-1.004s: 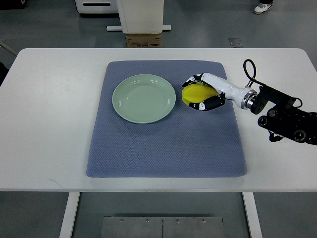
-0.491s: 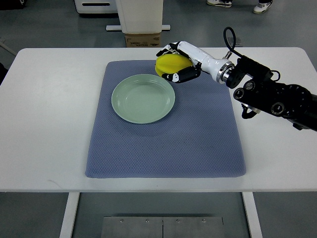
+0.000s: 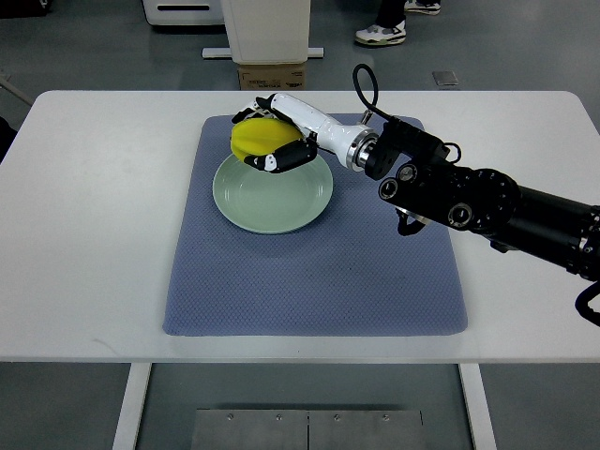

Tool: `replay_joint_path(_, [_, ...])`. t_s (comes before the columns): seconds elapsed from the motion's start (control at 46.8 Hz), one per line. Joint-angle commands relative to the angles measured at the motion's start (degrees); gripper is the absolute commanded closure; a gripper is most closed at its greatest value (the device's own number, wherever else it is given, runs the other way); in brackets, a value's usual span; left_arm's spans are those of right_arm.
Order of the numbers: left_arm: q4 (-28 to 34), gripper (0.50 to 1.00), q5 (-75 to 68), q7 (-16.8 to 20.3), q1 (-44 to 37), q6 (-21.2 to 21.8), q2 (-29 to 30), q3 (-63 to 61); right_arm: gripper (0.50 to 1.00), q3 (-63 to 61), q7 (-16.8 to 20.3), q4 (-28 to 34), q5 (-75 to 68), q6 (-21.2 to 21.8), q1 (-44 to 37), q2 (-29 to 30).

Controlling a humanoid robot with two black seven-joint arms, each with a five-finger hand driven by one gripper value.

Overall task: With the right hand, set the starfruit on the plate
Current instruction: 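Lift the starfruit with the right hand and carry it over the plate, then lower the starfruit onto the green plate and open the right hand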

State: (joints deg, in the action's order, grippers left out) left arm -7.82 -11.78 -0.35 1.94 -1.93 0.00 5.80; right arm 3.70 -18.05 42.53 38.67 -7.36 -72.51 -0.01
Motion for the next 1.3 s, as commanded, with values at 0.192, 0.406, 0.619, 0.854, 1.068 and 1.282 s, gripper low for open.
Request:
replay_joint_path(0.192, [0.0, 0.500, 0.0, 0.0, 0.0, 0.0, 0.0, 0.0, 1.000, 0.0, -0.1, -0.9, 0.0, 0.7, 2.6, 0.0])
replay_joint_path(0.406, [0.0, 0.500, 0.0, 0.0, 0.0, 0.0, 0.0, 0.0, 1.000, 0.1, -0.1, -0.9, 0.0, 0.7, 4.6, 0.0])
replay_joint_path(0.619, [0.0, 0.500, 0.0, 0.0, 0.0, 0.0, 0.0, 0.0, 1.000, 0.3, -0.1, -1.0, 0.2, 0.6, 6.4, 0.0])
replay_joint_path(0.854, [0.0, 0.500, 0.0, 0.0, 0.0, 0.0, 0.0, 0.0, 1.000, 0.3, -0.1, -2.8, 0.3, 0.4, 7.6, 0.0])
replay_joint_path(1.068, [0.0, 0.500, 0.0, 0.0, 0.0, 0.0, 0.0, 0.0, 0.771, 0.3, -0.1, -3.3, 0.4, -0.3, 8.5, 0.0])
replay_joint_path(1.282, [0.0, 0.500, 0.0, 0.0, 0.0, 0.0, 0.0, 0.0, 0.674, 0.4, -0.1, -3.3, 0.4, -0.3, 9.0, 0.0])
